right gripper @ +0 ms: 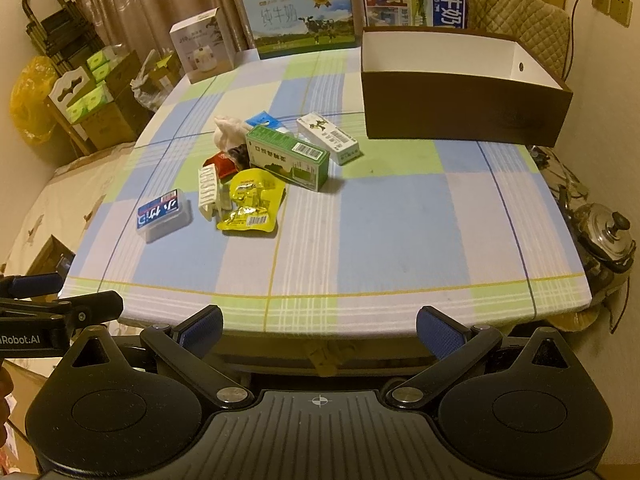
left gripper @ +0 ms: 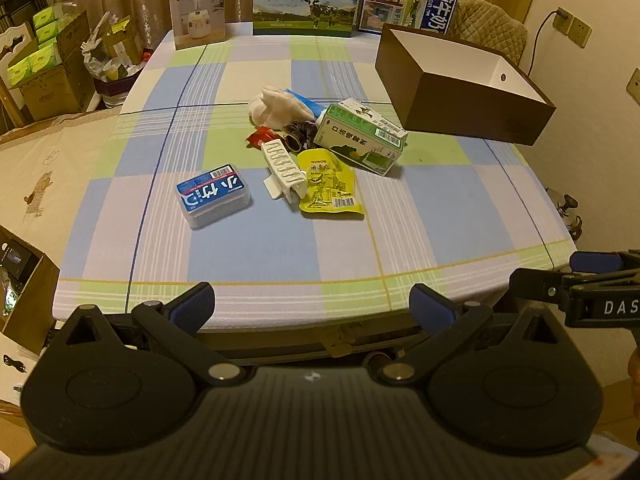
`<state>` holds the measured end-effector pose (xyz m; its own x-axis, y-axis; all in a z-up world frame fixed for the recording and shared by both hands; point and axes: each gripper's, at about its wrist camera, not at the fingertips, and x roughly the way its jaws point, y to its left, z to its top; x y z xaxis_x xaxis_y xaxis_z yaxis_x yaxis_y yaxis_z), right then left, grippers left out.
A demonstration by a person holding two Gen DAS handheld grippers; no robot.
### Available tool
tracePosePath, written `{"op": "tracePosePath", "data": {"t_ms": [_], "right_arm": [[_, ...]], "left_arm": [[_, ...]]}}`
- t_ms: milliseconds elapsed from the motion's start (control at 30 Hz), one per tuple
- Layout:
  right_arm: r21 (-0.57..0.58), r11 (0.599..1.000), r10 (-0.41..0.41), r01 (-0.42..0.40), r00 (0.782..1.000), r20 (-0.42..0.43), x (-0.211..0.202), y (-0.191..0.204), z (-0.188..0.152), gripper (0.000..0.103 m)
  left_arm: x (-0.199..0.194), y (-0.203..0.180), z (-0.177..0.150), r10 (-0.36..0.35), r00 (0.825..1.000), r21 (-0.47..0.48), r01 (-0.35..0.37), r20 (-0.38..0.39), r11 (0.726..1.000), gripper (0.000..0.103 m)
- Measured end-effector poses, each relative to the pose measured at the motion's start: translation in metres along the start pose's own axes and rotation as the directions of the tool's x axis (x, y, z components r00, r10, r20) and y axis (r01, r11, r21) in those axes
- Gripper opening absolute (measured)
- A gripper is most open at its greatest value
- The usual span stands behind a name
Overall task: Organize objects
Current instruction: 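Move the right gripper toward the green medicine box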
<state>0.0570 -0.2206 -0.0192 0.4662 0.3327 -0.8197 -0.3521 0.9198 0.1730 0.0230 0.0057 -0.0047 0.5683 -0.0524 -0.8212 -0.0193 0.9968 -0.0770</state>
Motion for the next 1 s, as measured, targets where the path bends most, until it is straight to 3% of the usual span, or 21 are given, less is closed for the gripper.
{"op": "tracePosePath", "data": {"t_ms": [1000], "right_arm": [[-0.029, 0.998, 0.057, -0.058, 0.998, -0.007, 0.031, -0.027, 0.054, 0.101]], "left_arm": [[0.035, -0.009, 0.048, 0.037, 0.999, -0.045, -0.037, -0.013, 0.998, 0.102]]}}
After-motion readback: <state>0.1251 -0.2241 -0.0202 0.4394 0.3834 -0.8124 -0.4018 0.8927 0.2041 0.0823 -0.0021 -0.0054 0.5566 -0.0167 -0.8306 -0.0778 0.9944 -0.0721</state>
